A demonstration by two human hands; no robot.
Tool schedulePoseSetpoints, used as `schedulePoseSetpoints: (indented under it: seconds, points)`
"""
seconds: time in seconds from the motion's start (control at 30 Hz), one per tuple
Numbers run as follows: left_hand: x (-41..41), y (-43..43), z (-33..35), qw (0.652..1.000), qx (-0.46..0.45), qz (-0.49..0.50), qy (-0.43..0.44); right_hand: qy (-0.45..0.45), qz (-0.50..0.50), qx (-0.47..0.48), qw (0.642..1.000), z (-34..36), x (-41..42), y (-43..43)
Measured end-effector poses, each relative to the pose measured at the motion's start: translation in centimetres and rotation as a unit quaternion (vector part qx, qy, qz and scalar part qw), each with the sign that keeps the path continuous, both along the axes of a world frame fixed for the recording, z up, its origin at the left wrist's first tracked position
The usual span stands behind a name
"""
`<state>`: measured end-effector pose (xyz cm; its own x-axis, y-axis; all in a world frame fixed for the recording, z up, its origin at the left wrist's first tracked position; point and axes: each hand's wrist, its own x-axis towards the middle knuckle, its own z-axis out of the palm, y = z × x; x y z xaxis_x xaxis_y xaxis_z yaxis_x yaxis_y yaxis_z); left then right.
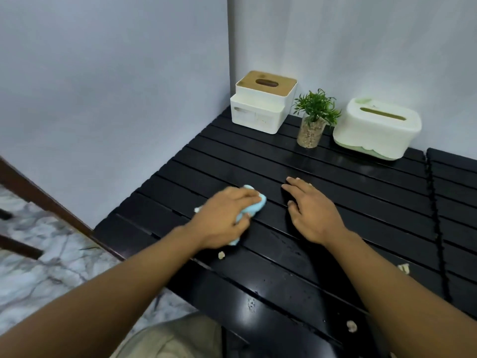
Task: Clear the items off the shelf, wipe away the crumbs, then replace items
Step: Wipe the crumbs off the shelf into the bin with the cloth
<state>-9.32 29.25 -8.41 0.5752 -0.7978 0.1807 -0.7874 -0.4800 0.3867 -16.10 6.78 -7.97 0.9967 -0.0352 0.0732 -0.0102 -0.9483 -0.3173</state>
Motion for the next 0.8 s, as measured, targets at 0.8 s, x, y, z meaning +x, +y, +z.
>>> schedulePoseSetpoints:
  seconds: [0.8]
  points:
    - [-1.2,-2.6,-0.2,0.989,-0.031,0.145,0.017,-0.032,-0.064,-0.029,0.997,-0.5,-2.0,0.0]
